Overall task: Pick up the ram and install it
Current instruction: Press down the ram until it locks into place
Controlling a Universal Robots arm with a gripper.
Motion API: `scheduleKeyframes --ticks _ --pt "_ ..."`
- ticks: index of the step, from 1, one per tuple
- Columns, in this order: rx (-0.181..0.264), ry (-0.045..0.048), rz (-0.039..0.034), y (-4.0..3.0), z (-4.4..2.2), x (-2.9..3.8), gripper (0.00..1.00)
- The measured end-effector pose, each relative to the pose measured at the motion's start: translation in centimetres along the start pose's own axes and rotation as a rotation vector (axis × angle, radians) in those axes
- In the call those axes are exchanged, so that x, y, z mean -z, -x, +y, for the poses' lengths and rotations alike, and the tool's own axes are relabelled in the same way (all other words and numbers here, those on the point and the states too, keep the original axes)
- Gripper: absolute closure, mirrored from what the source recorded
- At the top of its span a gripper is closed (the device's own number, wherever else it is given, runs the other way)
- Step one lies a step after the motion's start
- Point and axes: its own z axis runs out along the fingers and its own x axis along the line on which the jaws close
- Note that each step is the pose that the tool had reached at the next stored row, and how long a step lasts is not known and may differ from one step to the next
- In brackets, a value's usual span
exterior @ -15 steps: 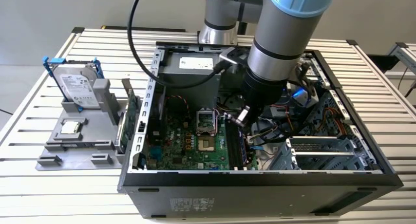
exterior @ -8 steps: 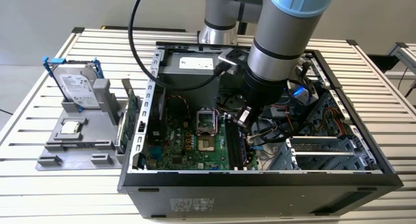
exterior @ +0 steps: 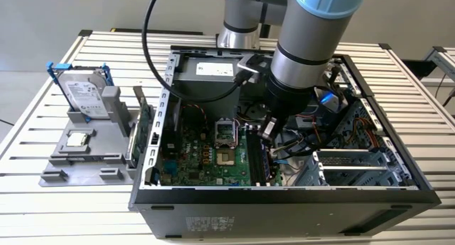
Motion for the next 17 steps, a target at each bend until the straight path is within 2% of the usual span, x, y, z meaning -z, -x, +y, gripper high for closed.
scheduleKeyframes --ticks 10,17 --pt "0.121 -0.0033 0.0009 0.05 0.03 0.0 1.0" --pt "0.197 -0.0052 0.0015 0.34 0.22 0.01 1.0"
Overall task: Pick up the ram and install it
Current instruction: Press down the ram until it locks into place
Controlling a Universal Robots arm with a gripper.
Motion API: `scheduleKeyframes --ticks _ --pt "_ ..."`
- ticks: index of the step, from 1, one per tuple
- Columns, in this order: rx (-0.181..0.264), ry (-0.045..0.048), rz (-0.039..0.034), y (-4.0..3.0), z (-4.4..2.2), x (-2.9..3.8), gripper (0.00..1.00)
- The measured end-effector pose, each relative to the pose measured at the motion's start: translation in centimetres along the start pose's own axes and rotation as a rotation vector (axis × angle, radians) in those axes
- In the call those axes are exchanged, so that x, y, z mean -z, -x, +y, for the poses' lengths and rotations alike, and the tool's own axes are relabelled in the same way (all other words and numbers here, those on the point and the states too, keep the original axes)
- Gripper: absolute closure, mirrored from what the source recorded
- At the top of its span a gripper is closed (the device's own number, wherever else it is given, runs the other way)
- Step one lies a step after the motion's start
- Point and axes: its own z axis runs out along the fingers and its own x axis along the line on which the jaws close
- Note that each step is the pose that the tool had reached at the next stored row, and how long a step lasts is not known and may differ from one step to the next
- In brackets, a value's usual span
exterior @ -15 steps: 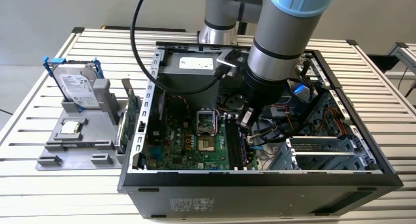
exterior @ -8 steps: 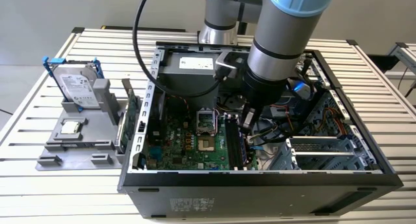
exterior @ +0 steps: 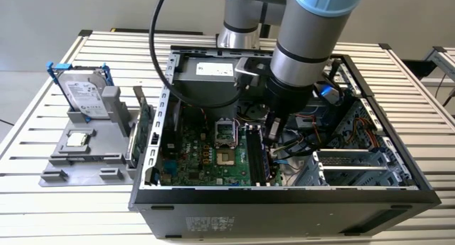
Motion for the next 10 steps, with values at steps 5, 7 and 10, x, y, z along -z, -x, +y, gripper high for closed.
scheduleKeyframes --ticks 5,7,10 --pt "0.063 -0.0017 0.0005 0.12 0.05 0.0 1.0" --pt "0.09 -0.0025 0.0006 0.14 0.05 0.0 1.0" --pt "0.134 -0.0037 0.001 0.17 0.06 0.01 1.0"
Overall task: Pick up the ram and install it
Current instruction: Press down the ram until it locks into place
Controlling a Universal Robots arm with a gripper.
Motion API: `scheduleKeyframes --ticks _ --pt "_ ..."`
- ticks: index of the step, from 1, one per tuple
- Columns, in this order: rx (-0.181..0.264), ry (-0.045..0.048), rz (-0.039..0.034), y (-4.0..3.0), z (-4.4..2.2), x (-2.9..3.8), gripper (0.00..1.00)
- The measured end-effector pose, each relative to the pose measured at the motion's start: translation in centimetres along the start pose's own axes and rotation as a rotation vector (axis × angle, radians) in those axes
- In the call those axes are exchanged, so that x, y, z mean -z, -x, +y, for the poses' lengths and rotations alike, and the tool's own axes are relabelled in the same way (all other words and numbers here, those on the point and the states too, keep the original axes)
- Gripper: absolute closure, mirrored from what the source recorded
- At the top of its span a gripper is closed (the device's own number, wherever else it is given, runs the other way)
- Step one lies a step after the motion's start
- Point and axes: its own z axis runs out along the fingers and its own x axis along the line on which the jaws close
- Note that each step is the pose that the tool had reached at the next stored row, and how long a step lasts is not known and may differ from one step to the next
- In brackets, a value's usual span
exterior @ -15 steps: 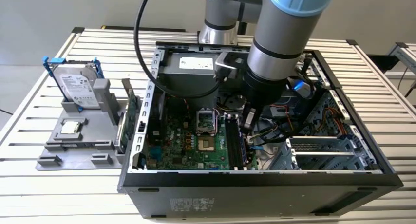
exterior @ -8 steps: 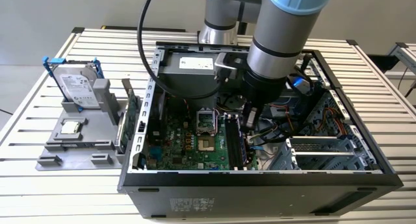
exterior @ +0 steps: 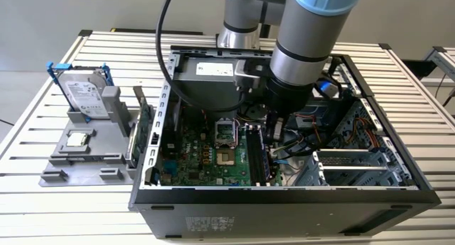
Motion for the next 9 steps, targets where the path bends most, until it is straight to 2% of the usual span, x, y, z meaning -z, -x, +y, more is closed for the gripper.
scheduleKeyframes --ticks 9 --pt "0.136 -0.0039 0.001 0.12 0.03 0.0 1.0"
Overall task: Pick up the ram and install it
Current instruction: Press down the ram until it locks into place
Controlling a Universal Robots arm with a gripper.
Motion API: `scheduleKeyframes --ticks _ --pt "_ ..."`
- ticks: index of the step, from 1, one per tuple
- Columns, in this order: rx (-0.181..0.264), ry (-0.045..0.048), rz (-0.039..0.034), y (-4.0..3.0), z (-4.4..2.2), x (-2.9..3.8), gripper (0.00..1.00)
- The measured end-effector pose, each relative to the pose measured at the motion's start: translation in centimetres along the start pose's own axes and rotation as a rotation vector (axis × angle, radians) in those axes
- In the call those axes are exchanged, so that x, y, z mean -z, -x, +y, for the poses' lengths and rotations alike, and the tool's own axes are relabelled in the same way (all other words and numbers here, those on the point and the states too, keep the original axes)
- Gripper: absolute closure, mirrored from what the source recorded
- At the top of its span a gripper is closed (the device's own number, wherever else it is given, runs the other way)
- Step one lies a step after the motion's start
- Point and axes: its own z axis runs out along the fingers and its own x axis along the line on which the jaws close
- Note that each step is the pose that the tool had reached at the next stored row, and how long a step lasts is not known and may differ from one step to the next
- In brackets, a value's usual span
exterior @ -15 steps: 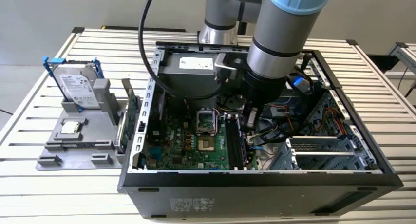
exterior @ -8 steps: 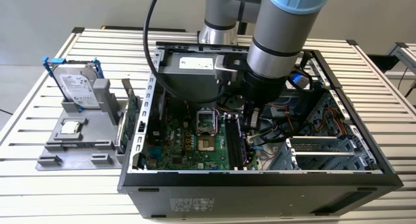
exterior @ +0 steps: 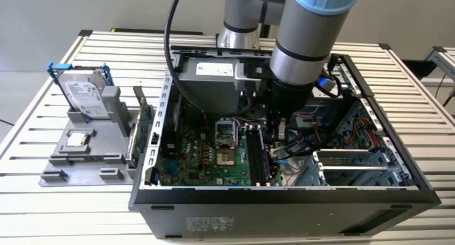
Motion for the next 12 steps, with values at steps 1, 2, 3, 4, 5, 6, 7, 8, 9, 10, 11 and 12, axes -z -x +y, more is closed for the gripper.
scheduleKeyframes --ticks 1,2,3,4,5,6,7,8,9,10,11,12 --pt "0.015 -0.0004 0.0001 0.01 0.0 0.0 1.0" --pt "0.03 -0.0008 0.0002 0.02 0.0 0.0 1.0" --pt "0.045 -0.0012 0.0003 0.04 0.01 0.0 1.0" --pt "0.058 -0.0016 0.0003 0.06 0.01 0.0 1.0" --pt "0.07 -0.002 0.0005 0.07 0.02 0.0 1.0" --pt "0.082 -0.0023 0.0006 0.09 0.03 0.0 1.0" --pt "0.095 -0.0027 0.0006 0.1 0.04 0.0 1.0" --pt "0.105 -0.0029 0.0007 0.12 0.06 0.0 1.0" --pt "0.11 -0.0031 0.0008 0.12 0.08 0.01 1.0" --pt "0.113 -0.0032 0.0008 0.13 0.11 0.0 1.0" --pt "0.113 -0.0032 0.0007 0.14 0.15 0.0 1.0" --pt "0.113 -0.0032 0.0007 0.16 0.19 0.0 1.0"
